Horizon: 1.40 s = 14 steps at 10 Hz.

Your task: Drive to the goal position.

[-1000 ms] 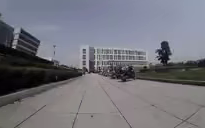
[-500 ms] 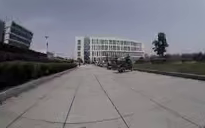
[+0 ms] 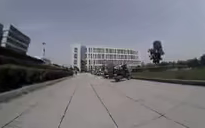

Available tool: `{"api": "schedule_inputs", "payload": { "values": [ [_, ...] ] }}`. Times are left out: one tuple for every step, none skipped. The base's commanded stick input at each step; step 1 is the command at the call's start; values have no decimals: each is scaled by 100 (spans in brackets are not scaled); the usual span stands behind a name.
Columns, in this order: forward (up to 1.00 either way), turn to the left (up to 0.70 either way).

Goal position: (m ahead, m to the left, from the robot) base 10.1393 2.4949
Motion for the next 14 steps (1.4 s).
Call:
{"api": "schedule_inputs", "payload": {
  "values": [
    [85, 0],
    [85, 0],
    [78, 0],
    [70, 0],
    [70, 0],
    [70, 0],
    [70, 0],
    [70, 0],
    [70, 0],
    [70, 0],
    [70, 0],
    [70, 0],
    [70, 6],
    [70, 23]
  ]
}}
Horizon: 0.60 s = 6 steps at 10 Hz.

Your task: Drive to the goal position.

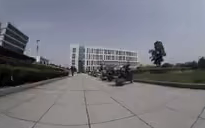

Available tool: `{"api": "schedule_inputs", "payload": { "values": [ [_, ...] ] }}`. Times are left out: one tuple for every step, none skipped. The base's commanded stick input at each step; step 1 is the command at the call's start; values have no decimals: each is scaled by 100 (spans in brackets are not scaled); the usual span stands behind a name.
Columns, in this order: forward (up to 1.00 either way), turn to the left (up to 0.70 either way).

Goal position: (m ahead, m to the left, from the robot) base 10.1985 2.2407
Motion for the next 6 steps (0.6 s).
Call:
{"api": "schedule_inputs", "payload": {
  "values": [
    [70, 35],
    [70, 35],
    [70, 35],
    [70, 35],
    [70, 35],
    [70, 35]
  ]
}}
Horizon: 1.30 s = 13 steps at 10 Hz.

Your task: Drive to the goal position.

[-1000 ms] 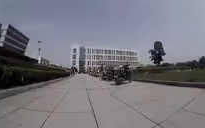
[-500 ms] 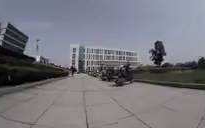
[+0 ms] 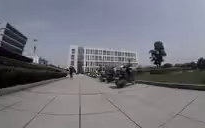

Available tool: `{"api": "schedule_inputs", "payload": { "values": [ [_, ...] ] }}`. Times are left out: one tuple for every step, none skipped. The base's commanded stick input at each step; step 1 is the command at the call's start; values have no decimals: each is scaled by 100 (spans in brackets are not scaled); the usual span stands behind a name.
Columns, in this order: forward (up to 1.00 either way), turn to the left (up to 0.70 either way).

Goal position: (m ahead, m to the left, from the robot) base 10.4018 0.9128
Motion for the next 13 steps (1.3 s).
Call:
{"api": "schedule_inputs", "payload": {
  "values": [
    [70, 35],
    [70, 35],
    [70, 35],
    [70, 35],
    [70, 35],
    [70, 29],
    [70, 20],
    [70, 12],
    [70, 4],
    [70, -4],
    [70, -12],
    [70, -20],
    [70, -28]
  ]
}}
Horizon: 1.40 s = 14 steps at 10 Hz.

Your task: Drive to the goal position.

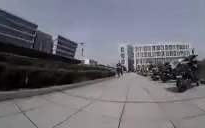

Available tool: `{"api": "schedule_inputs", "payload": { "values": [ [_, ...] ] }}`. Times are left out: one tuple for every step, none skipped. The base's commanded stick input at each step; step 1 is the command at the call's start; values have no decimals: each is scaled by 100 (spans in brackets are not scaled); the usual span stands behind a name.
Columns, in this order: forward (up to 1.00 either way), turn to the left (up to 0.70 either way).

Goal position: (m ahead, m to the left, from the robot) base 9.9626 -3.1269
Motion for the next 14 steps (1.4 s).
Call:
{"api": "schedule_inputs", "payload": {
  "values": [
    [70, -35],
    [70, -35],
    [70, -35],
    [70, -35],
    [70, -35],
    [70, -35],
    [70, -35],
    [70, -35],
    [70, -35],
    [70, -35],
    [70, -35],
    [70, -35],
    [66, -33],
    [53, -26]
  ]
}}
